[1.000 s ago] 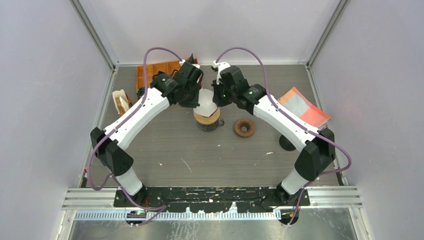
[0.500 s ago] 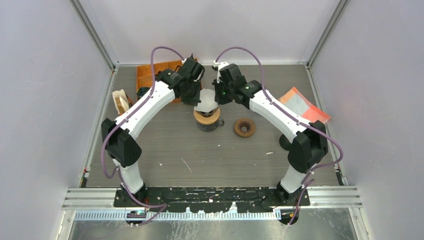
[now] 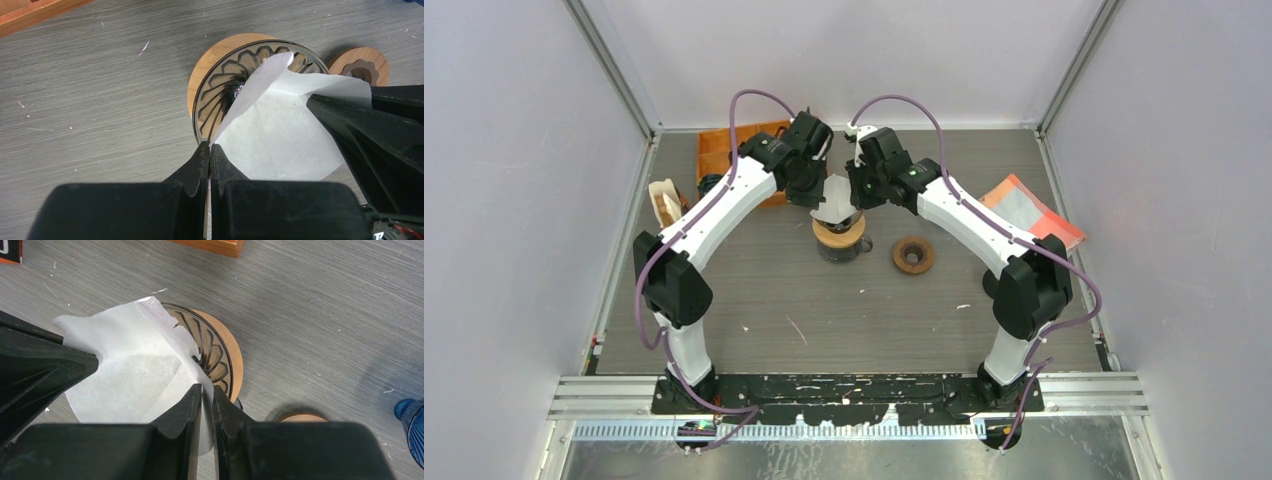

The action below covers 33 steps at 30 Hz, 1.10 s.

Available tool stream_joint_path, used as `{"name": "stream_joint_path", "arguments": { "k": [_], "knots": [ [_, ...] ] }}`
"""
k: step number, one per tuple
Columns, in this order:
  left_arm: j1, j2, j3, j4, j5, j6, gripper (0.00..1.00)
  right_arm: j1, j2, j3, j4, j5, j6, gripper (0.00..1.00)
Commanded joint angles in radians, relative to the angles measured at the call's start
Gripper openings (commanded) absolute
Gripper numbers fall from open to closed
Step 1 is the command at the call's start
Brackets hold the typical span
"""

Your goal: Place the coffee filter in the dripper

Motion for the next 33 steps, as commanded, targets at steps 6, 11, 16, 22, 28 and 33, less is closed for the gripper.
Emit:
{"name": "stream_joint_path", "arguments": {
  "k": [6, 11, 16, 22, 28, 33],
  "knots": [
    [0.013, -0.018, 0.047, -0.004, 0.006, 0.025, 0.06, -0.005, -0.045, 0.065, 0.017, -0.018, -0.015, 0.26],
    [0.015, -0.016, 0.052, -0.006, 0.009, 0.029, 0.05, -0.004, -0.062, 0.064, 0.017, -0.013, -0.015, 0.31],
    [0.016, -0.002, 0.073, -0.021, 0.019, 0.034, 0.00, -0.004, -0.079, 0.068, 0.018, -0.008, -0.018, 0.32],
    [0.015, 0.017, 0.103, -0.049, 0.040, 0.048, 0.00, -0.004, -0.078, 0.071, 0.033, -0.008, -0.020, 0.34],
    [0.016, 0.044, 0.128, -0.075, 0.060, 0.056, 0.00, -0.004, -0.070, 0.065, 0.043, -0.023, -0.014, 0.40],
    [0.015, 0.056, 0.137, -0.082, 0.075, 0.058, 0.00, -0.004, -0.075, 0.057, 0.057, -0.014, -0.010, 0.40]
  ]
}}
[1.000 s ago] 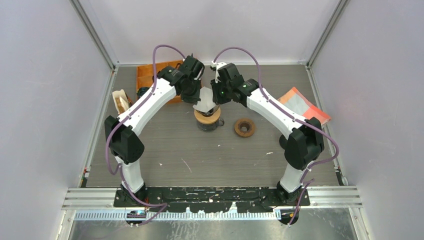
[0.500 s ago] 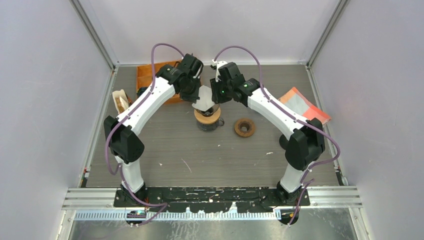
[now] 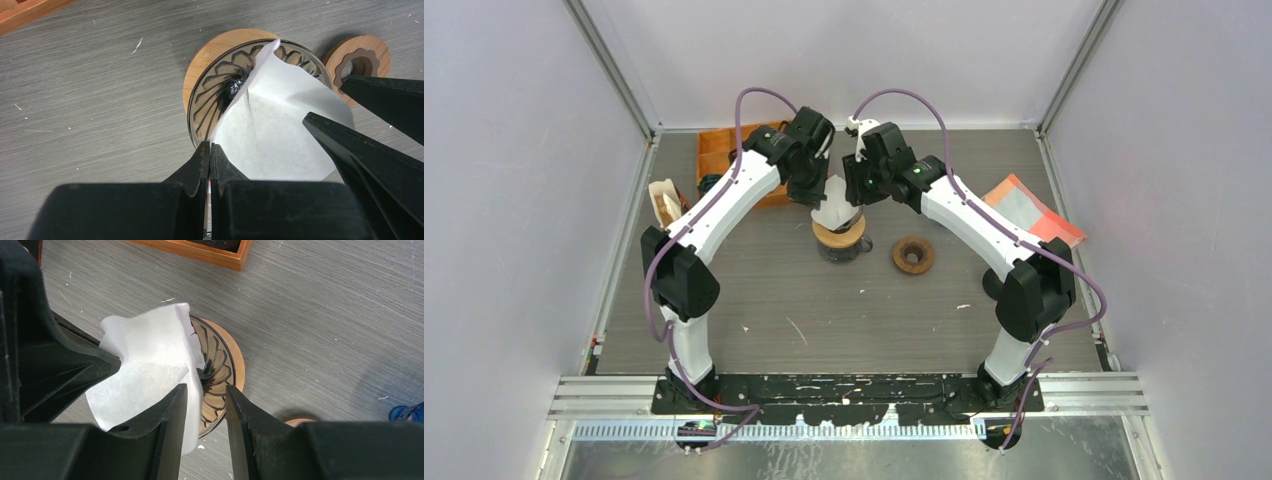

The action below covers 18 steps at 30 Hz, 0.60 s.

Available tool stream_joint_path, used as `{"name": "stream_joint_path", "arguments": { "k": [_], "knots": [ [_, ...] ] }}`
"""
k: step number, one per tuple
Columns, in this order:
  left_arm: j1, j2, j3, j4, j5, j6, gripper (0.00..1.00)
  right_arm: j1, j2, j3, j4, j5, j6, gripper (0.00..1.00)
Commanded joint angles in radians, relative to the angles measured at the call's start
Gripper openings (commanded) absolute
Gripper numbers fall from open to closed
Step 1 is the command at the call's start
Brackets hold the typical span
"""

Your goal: Place the coffee filter in the dripper

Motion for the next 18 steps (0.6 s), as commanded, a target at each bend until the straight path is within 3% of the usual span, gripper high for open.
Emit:
{"name": "stream_joint_path", "arguments": {
  "k": [1, 10, 14, 18],
  "knots": [
    [0.004, 0.001, 0.051, -0.015, 0.032, 0.022, 0.00, -0.004, -0.056, 0.028, 0.057, 0.005, -0.001, 0.38],
    [0.004, -0.004, 0.060, -0.017, 0.014, 0.025, 0.02, -0.004, -0.043, 0.010, 0.063, 0.000, -0.008, 0.10],
    [0.004, -0.016, 0.066, -0.018, -0.010, 0.031, 0.18, -0.005, -0.040, 0.008, 0.062, 0.001, -0.015, 0.01],
    [0.012, -0.036, 0.056, -0.004, -0.030, 0.033, 0.24, -0.004, -0.038, 0.008, 0.057, -0.005, -0.017, 0.01]
  ]
}}
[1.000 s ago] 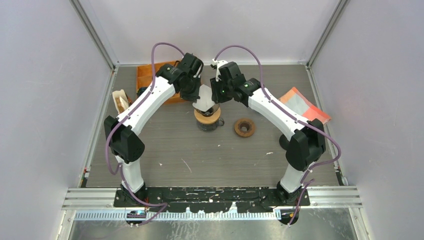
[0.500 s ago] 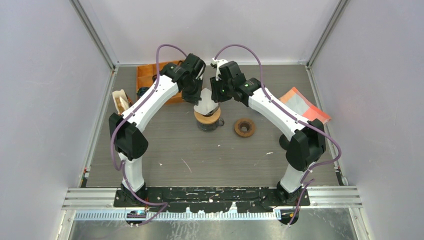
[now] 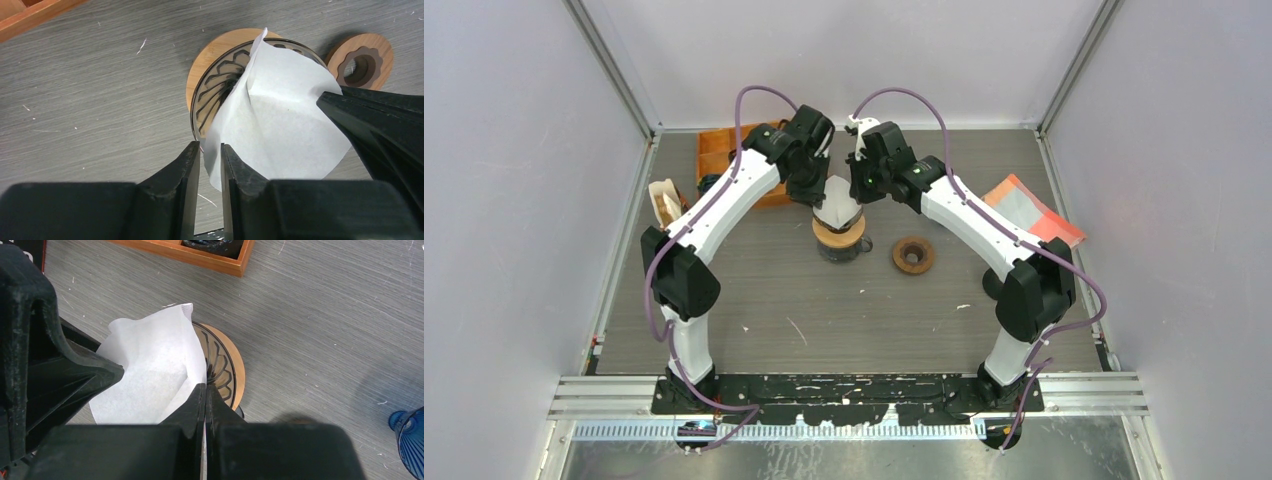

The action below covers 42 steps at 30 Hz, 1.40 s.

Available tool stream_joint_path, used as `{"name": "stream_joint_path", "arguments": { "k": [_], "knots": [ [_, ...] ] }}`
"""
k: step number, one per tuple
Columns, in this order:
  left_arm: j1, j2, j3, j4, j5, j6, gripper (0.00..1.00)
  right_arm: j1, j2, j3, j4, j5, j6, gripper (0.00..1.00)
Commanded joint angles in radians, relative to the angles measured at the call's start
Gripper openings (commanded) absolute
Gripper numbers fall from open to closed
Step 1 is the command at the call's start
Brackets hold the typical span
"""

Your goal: Place the coffee filter in the dripper

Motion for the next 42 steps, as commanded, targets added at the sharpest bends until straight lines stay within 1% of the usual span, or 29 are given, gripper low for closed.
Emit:
{"name": "stream_joint_path", "arguments": {
  "k": [1, 7, 15, 25, 34, 39, 42],
  "knots": [
    [0.015, -0.050, 0.027, 0.022, -0.034, 0.013, 0.26, -0.005, -0.038, 0.011, 0.035, -0.008, -0.016, 0.01],
    [0.024, -0.064, -0.015, 0.053, -0.040, 0.007, 0.39, -0.004, -0.032, 0.004, 0.033, -0.012, -0.018, 0.01],
    [0.027, -0.061, -0.074, 0.074, -0.057, 0.001, 0.42, -0.004, -0.017, -0.012, 0.031, -0.006, -0.016, 0.01],
    [0.027, -0.066, -0.128, 0.106, -0.027, -0.007, 0.43, -0.004, 0.008, -0.024, 0.031, -0.006, -0.011, 0.02],
    [0.028, -0.084, -0.141, 0.113, -0.012, -0.004, 0.44, -0.004, -0.035, -0.010, 0.031, -0.010, -0.015, 0.19],
    [0.027, -0.099, -0.136, 0.109, -0.011, -0.002, 0.47, -0.004, -0.054, -0.005, 0.031, 0.012, -0.020, 0.30],
    [0.027, -0.118, -0.134, 0.111, -0.011, -0.002, 0.49, -0.005, -0.060, -0.008, 0.031, 0.028, -0.029, 0.33]
  ]
}}
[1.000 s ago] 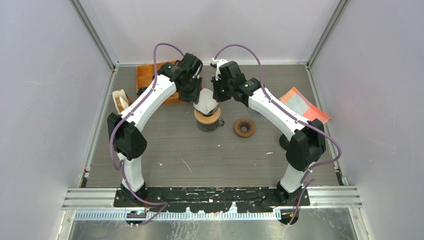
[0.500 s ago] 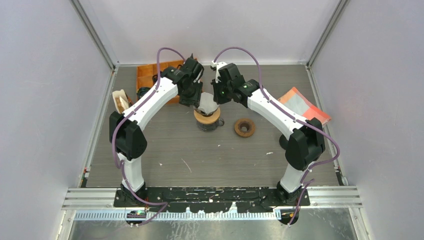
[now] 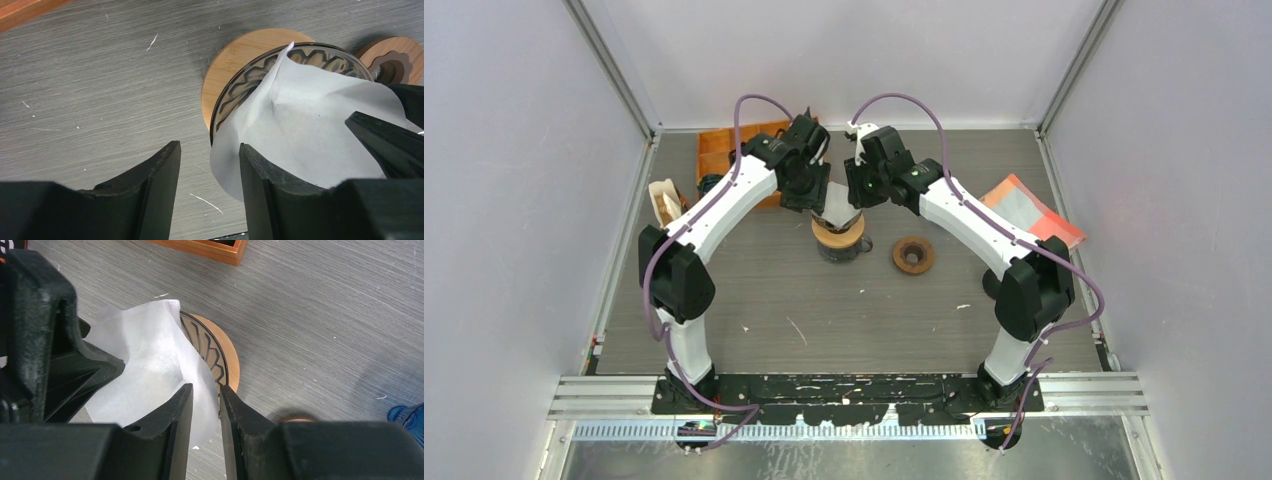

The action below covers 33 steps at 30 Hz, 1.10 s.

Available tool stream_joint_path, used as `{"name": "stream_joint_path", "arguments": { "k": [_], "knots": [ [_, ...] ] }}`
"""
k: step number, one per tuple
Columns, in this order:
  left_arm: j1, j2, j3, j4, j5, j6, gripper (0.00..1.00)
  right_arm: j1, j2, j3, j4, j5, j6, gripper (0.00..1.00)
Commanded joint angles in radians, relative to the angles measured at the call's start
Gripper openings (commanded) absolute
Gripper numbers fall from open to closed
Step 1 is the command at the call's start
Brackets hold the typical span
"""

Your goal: Place the coffee filter in the dripper

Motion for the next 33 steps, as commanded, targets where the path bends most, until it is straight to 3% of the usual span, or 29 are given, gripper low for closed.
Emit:
{"name": "stream_joint_path", "arguments": {
  "k": [1, 19, 33],
  "knots": [
    [0.006, -0.096, 0.004, 0.026, 0.009, 0.002, 0.50, -0.006, -0.068, 0.019, 0.031, 0.027, -0.017, 0.33],
    [0.007, -0.062, -0.024, 0.058, 0.044, -0.010, 0.66, -0.023, -0.043, -0.007, 0.046, 0.022, -0.020, 0.47],
    [0.022, -0.066, -0.112, 0.077, 0.060, -0.002, 0.66, -0.042, -0.020, -0.063, 0.062, 0.002, -0.015, 0.50]
  ]
}}
